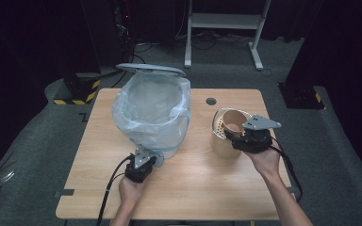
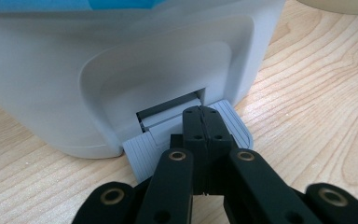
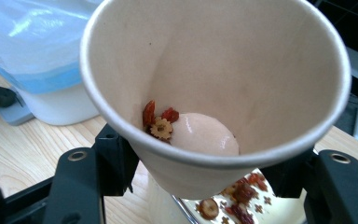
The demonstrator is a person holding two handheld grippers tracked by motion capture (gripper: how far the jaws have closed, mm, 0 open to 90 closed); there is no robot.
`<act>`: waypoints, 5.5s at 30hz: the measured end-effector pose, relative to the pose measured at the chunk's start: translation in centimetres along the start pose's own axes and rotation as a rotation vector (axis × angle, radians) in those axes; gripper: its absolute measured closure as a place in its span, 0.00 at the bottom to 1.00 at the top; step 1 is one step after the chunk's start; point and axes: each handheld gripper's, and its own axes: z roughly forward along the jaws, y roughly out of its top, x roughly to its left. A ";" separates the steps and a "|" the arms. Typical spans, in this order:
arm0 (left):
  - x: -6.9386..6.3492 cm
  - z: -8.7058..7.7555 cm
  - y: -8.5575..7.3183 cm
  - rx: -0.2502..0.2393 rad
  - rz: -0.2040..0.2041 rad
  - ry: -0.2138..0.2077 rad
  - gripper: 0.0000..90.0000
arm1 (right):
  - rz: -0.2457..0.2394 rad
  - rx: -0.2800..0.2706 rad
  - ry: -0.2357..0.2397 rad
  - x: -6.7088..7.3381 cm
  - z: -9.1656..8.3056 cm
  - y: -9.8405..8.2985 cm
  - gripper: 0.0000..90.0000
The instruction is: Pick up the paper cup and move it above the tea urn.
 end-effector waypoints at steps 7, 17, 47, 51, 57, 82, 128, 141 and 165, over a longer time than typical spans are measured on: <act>0.0 0.0 0.0 0.000 0.000 -0.001 1.00 | 0.002 -0.009 0.021 0.3 0.2 0.7 0.41; 0.0 0.0 0.0 0.000 0.000 -0.001 1.00 | 0.011 -0.015 0.050 0.7 0.4 1.6 0.41; 0.0 0.0 0.0 -0.001 0.000 -0.001 1.00 | 0.013 -0.037 0.130 2.3 1.3 5.6 0.40; 0.0 0.0 0.0 -0.001 -0.001 -0.002 1.00 | 0.012 -0.042 0.136 2.5 1.4 6.1 0.40; 0.0 0.0 0.0 -0.002 -0.003 -0.001 1.00 | 0.004 -0.048 0.145 2.9 1.6 6.8 0.40; -0.1 0.1 0.0 -0.005 -0.012 -0.014 1.00 | -0.011 -0.081 0.217 4.5 2.4 10.1 0.39; -0.2 0.1 0.1 0.000 0.001 -0.022 1.00 | 0.020 -0.107 0.285 6.4 5.3 14.7 0.37; -0.2 0.1 0.1 -0.001 -0.005 -0.029 1.00 | 0.049 -0.092 0.285 6.6 6.7 15.0 0.37; -0.2 0.1 0.1 0.000 -0.006 -0.030 1.00 | 0.042 -0.050 0.278 7.5 8.8 15.6 0.34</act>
